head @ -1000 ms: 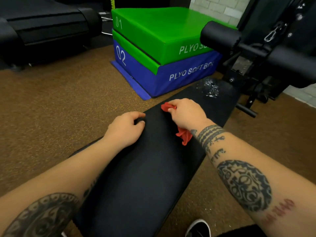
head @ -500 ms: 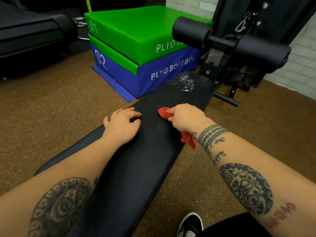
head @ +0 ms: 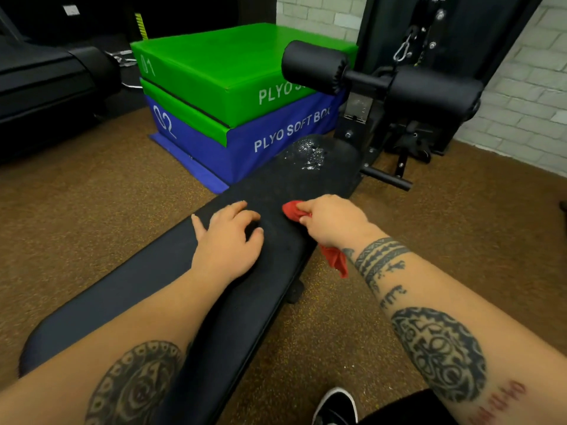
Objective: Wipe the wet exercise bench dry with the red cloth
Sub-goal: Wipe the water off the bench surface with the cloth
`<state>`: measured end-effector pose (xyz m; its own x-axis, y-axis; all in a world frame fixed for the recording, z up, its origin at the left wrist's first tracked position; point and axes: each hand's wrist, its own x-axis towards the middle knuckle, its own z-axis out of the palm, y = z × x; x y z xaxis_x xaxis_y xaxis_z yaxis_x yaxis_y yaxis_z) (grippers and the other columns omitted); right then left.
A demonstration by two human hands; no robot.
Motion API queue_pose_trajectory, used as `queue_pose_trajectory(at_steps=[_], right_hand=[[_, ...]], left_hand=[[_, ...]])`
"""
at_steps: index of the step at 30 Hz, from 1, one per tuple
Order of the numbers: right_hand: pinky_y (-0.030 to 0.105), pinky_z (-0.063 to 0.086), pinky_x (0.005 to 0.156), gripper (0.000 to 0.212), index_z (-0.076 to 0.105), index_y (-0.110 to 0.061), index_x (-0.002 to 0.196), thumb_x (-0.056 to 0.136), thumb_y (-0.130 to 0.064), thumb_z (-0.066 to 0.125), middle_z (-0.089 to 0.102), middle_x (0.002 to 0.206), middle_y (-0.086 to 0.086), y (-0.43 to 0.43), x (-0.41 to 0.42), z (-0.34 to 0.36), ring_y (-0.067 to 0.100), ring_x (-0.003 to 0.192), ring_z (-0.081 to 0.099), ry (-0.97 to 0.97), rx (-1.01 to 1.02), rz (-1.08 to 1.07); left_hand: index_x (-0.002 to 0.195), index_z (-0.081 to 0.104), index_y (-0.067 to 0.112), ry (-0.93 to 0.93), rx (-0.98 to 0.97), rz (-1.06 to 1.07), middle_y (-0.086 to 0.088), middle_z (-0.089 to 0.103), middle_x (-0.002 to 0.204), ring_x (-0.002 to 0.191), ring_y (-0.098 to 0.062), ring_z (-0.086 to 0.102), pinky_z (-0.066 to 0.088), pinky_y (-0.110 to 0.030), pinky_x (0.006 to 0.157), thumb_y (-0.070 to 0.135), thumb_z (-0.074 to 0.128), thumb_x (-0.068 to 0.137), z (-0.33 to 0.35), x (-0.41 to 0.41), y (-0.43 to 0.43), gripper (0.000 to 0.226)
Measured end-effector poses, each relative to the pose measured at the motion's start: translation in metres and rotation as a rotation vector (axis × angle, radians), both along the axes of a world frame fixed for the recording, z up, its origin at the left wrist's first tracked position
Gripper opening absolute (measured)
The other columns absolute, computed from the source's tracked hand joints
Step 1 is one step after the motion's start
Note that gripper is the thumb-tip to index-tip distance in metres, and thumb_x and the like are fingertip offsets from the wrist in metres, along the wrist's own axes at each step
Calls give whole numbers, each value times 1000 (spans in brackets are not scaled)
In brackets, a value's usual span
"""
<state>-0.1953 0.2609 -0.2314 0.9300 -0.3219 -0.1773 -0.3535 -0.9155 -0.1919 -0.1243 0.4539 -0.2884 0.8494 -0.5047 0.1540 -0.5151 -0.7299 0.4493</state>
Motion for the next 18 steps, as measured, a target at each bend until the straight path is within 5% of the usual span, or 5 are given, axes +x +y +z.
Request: queue_pose_trajectory(at_steps=[7,11,14,18], right_hand=[[29,45,92,44,69,-23,123,97,-52,49,66,125,3,-7,-19,31,27,117,59,266,-32,109],[29,39,86,47,68,-15,116,103,-49,37,67,121,8,0,-10,27,29,115,60,-11,107,29],[36,43,100,40,63,-9,120,105,-31,33,64,127,13,17,0,21,33,121,57,-161,272,32],[23,40,106,34,67,-23,128,97,-25,52,64,134,-4,44,3,27,11,124,57,-376,638,-101]], left_hand=[[117,67,34,-11,-44,-4,14,54,139,139,-14,36,0,-60,120,38,51,95,2,-7,7,28],[112,70,33,-17,-99,-12,12,59,133,133,-11,43,5,-53,122,35,51,96,0,-5,7,25],[108,71,31,33,-205,-4,16,66,116,114,-6,54,9,-50,123,33,52,97,10,-5,5,22],[98,73,32,506,-595,44,14,74,95,101,-11,66,46,-41,103,52,51,93,42,-7,-4,30]])
